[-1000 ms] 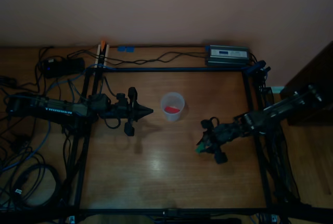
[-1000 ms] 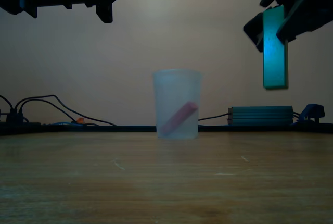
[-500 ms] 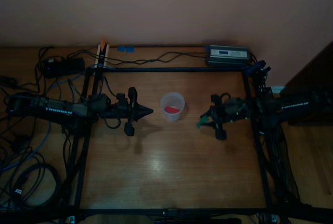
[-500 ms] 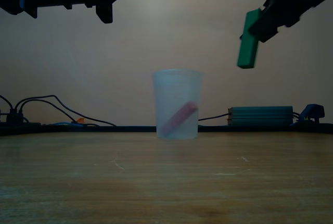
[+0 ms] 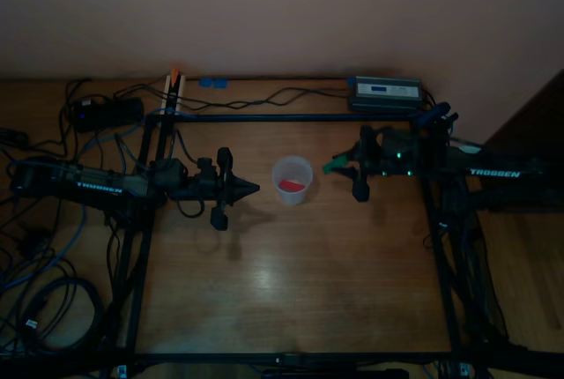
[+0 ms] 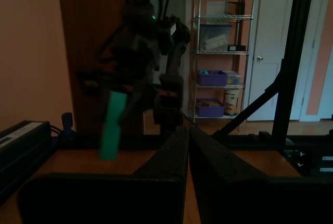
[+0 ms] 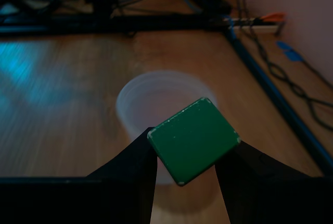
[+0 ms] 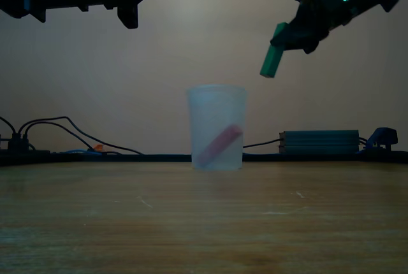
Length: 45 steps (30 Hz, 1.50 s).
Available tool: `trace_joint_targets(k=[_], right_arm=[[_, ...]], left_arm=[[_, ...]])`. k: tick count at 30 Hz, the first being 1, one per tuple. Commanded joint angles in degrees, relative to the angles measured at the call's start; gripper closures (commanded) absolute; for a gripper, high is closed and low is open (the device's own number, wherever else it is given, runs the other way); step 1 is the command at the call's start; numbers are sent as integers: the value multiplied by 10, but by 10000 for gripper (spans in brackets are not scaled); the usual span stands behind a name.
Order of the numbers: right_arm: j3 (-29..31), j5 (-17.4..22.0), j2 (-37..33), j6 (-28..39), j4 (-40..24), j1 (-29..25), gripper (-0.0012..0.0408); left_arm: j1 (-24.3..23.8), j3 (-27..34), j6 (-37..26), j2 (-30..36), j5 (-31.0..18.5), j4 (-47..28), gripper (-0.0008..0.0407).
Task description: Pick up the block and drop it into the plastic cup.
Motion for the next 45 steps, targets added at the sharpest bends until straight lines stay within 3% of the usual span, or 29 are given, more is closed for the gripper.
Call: trace_joint_targets(k=[1,7,15,21,29,39,45], right_arm=[[22,-11,13,-6,-2,-11,396],[103,-24,69,-30,-25,-24,396],[238,-30,189,-59,-117,-26,396],[300,-53,263,-64,-146,-31,396],[338,-74,323,-62,-153,-42,396],[330,-75,331,-56,-159,-43,396],[330,-118,331,-56,-158,-43,396]], left_arm=[[0,0,0,0,0,1,399],[0,0,0,0,0,0,399],[0,0,0,0,0,0,399],[0,0,0,0,0,0,399],[0,0,0,0,0,0,399],[0,0,0,0,0,0,399],[0,0,0,0,0,0,399]])
